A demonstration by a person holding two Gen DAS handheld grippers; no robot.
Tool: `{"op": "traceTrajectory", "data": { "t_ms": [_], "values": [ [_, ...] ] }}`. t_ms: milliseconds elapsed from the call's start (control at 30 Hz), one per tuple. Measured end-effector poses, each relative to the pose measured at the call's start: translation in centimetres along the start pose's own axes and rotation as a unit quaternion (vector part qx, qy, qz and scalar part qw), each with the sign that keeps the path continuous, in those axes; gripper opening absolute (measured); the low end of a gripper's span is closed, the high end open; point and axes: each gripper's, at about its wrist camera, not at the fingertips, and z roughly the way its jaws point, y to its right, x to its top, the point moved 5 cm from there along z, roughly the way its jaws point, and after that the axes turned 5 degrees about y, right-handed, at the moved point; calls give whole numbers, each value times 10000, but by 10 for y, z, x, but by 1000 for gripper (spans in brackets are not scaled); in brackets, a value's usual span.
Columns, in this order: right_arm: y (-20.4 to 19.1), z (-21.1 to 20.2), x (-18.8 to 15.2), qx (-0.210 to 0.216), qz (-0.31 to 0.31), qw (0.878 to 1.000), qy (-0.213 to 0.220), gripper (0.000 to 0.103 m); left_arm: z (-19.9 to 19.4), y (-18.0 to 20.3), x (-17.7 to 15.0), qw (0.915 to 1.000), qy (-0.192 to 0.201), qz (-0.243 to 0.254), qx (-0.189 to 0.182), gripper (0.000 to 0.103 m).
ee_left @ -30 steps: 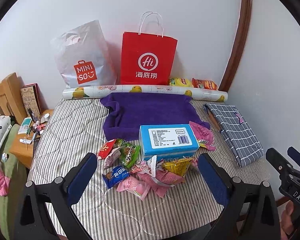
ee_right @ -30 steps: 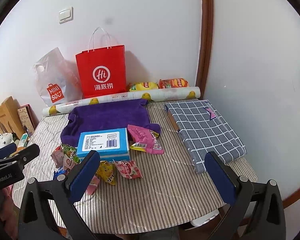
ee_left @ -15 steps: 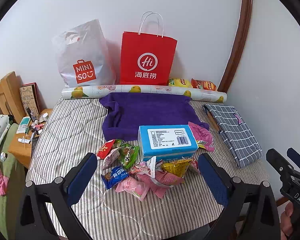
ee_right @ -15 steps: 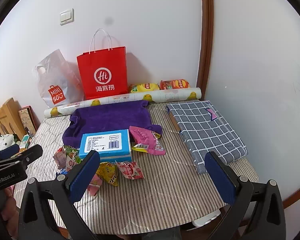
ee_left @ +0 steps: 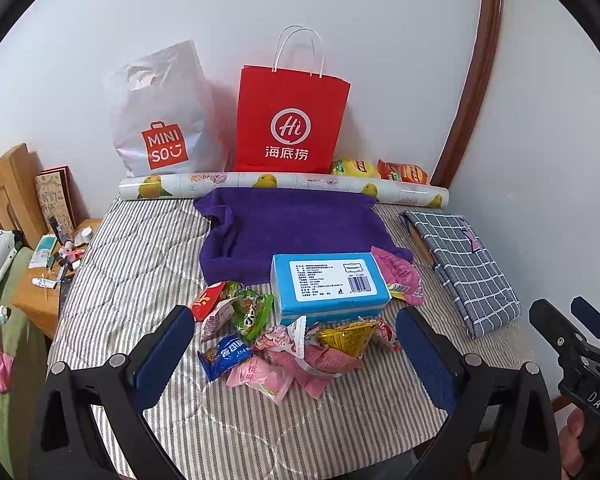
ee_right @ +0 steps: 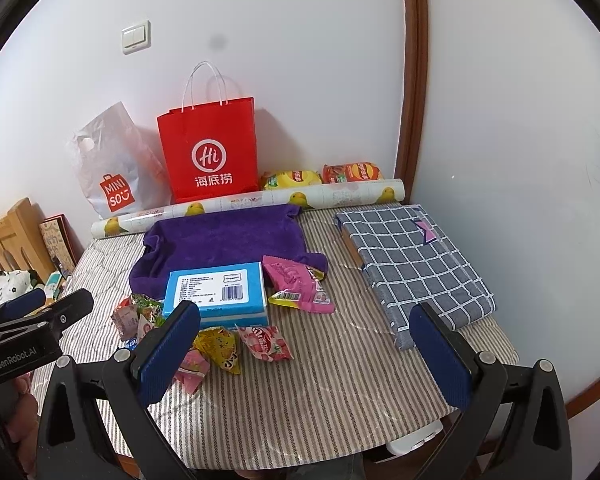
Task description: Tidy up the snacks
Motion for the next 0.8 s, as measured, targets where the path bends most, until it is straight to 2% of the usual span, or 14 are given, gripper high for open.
{"op": "traceTrajectory", "data": {
  "t_ms": [800],
  "values": [
    [-10, -4, 5, 42, -124, 9999, 56, 103, 0, -8, 6, 9999, 31, -65, -72, 101]
  ]
}}
